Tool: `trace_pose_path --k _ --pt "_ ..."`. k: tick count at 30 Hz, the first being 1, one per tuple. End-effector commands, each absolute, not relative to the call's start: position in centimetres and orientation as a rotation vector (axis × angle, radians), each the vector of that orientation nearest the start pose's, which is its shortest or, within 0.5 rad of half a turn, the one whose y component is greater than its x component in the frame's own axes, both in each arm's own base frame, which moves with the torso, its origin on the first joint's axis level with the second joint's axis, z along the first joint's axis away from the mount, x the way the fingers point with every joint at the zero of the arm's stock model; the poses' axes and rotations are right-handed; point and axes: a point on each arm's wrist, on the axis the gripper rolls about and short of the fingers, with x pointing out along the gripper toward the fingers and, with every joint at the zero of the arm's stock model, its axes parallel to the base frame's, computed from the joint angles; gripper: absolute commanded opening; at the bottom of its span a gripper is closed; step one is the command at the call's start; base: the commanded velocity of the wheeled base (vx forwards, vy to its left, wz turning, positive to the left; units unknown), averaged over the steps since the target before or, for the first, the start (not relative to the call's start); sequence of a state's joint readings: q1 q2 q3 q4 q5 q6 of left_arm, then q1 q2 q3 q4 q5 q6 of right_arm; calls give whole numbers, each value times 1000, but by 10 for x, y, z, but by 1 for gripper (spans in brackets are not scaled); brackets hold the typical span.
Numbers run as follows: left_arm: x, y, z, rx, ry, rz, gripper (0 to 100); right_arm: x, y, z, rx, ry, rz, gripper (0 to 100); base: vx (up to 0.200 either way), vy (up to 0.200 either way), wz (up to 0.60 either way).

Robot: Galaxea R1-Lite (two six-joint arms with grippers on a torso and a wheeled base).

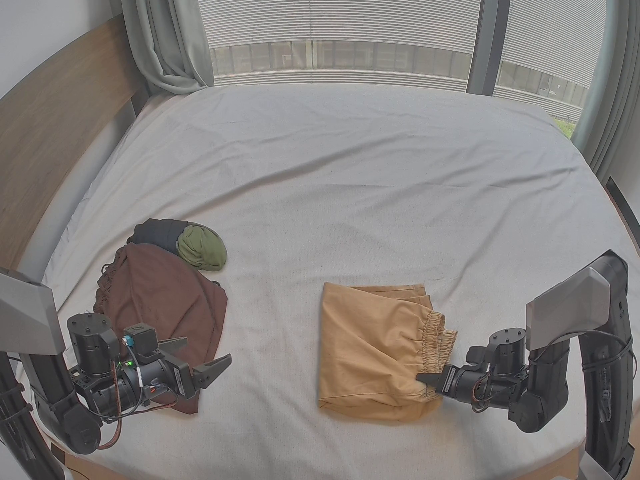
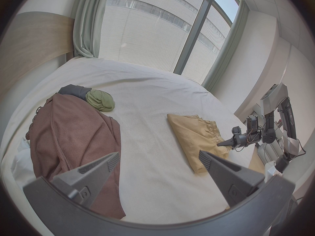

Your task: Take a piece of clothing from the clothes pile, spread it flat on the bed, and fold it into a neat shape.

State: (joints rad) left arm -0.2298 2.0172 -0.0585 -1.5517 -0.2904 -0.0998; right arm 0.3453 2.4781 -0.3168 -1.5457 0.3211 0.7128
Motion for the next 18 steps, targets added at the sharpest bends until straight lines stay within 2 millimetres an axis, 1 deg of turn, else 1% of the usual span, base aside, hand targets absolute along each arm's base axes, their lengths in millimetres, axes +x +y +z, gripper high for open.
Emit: trace_pose_path --k 1,3,5,8,9,10,11,13,15,18 --pt "221 -58 41 -110 427 -491 100 264 110 -49 648 802 433 0 0 0 0" --pt "222 -58 41 -110 425 -489 100 261 117 -37 641 775 470 0 0 0 0" --pt "222 -55 41 -113 425 -480 100 258 120 -28 636 758 495 0 0 0 0" --pt "223 -54 41 -114 424 -473 100 258 122 -17 636 721 522 0 0 0 0" --pt "223 -54 41 -114 424 -473 100 258 122 -17 636 721 522 0 0 0 0" --pt "223 -54 41 -116 426 -472 100 260 123 -9 636 692 543 0 0 0 0" --pt "223 -54 41 -116 426 -472 100 261 124 -5 637 678 553 0 0 0 0" --pt "223 -54 41 -116 426 -472 100 261 124 -2 638 671 566 0 0 0 0" --pt "223 -54 41 -118 427 -474 100 259 131 10 615 633 634 0 0 0 0" --pt "223 -53 41 -119 428 -469 100 259 134 23 607 587 676 0 0 0 0"
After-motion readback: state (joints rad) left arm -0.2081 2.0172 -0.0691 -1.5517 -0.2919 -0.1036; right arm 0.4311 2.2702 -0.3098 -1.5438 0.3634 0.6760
